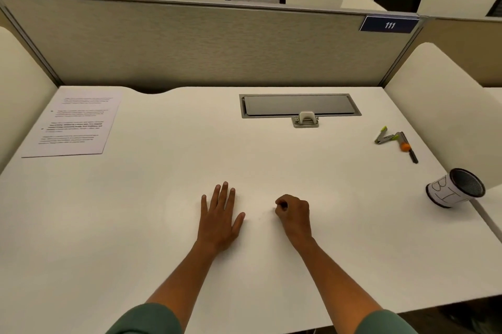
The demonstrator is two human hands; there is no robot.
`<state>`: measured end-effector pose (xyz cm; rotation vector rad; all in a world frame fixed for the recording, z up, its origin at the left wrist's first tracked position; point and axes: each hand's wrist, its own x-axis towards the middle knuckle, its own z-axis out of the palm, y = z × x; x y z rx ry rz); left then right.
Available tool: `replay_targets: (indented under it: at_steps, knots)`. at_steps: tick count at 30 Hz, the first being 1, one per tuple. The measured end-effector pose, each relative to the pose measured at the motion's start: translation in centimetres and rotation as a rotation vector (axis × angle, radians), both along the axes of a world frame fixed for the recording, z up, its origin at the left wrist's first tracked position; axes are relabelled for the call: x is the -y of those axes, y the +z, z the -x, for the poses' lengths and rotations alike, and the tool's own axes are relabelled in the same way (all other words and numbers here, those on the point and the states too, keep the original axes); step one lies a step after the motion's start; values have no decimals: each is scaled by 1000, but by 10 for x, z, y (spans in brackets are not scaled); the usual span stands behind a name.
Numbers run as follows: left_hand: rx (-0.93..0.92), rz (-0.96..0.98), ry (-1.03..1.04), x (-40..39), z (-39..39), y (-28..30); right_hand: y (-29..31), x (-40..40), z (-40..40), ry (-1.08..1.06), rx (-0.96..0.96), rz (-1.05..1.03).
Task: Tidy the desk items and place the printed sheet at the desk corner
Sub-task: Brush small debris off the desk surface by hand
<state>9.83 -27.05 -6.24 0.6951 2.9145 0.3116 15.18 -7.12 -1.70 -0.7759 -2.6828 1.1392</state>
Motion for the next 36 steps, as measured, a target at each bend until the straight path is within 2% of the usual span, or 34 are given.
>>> replay_targets:
  at_steps: [14,21,36]
  knots:
    - [-115,-14,-189,-129,27,56,65,-98,-4,-135,-177,-122]
    - [-135,-21,-319,-225,20,74,90,-184,-27,-268,-245,-172]
    - [-131,-33,-558,-421,-28,81,100,-383,-85,-603,-285,-105]
